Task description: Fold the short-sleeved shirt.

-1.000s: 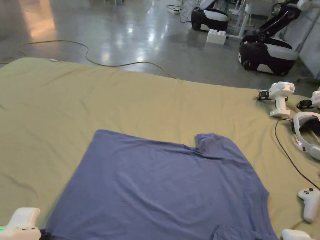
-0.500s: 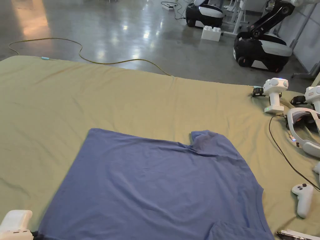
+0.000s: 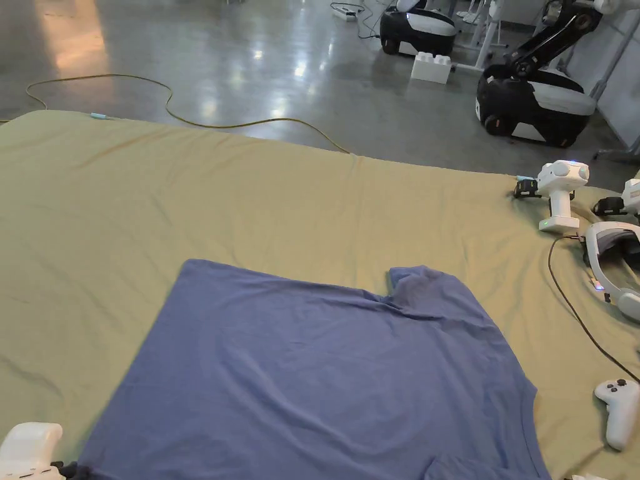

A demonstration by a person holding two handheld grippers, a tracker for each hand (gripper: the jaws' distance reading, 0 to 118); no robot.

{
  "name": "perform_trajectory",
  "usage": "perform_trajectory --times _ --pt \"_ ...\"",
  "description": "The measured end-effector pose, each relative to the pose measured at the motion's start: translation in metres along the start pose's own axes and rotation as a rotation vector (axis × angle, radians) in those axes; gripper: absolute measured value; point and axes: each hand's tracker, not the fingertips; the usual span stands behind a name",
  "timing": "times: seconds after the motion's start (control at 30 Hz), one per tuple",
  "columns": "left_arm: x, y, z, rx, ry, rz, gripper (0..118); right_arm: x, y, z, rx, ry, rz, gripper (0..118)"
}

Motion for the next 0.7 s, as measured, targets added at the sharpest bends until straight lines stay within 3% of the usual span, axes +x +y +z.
perform_trajectory --times 0.37,0.7 --pt "0.003 0.105 -0.018 0.112 -0.028 0.013 8 0.007 0.104 -0.03 0.159 -0.002 -0.003 5" --pt "0.02 0.18 -0.104 0.016 0.001 -0.04 8 0.005 0.168 -0.118 0.069 -0.058 -0.028 5"
